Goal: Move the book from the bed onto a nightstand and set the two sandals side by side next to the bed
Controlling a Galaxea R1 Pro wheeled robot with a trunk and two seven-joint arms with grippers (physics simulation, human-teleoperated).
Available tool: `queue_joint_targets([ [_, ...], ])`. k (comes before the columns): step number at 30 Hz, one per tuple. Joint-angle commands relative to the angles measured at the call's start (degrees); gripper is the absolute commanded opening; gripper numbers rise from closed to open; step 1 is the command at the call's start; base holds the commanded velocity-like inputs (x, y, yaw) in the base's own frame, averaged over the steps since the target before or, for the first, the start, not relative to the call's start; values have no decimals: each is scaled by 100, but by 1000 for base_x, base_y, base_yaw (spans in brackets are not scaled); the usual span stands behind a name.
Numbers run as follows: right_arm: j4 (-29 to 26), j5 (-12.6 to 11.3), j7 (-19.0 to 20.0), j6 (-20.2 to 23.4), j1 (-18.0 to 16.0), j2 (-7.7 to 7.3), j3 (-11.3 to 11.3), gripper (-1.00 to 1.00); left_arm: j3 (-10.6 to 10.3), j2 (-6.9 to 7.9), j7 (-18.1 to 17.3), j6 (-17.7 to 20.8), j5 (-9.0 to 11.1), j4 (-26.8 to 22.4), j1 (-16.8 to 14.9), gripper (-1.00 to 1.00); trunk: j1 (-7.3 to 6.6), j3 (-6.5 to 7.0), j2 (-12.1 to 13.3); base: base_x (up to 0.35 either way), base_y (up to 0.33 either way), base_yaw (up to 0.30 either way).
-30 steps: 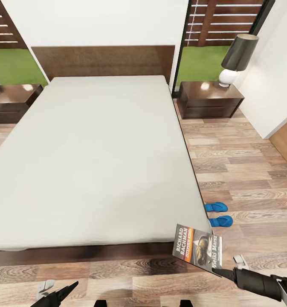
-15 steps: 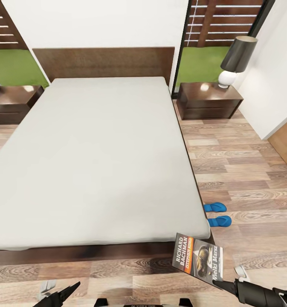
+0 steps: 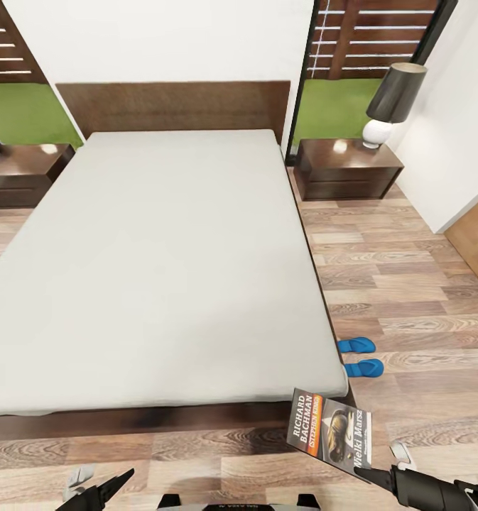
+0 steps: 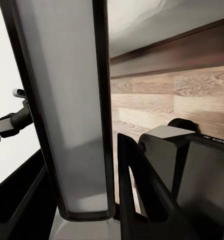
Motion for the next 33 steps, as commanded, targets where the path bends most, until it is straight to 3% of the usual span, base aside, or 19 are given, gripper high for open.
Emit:
queue_joint_targets([
  [1, 0, 2, 21, 61, -2, 1, -13, -100, 5, 0, -23, 59, 32, 1, -2, 100, -22, 15, 38, 0, 0, 0],
  [8, 0, 2, 18, 55, -2, 1, -13, -100, 5, 0, -23, 59, 33, 1, -2, 100, -176, 141, 319, 0, 0, 0],
  [33, 9, 2, 4, 53, -2, 1, -13, -100, 6, -1, -23, 50, 37, 8, -2, 100, -176, 316, 319, 0, 0, 0],
])
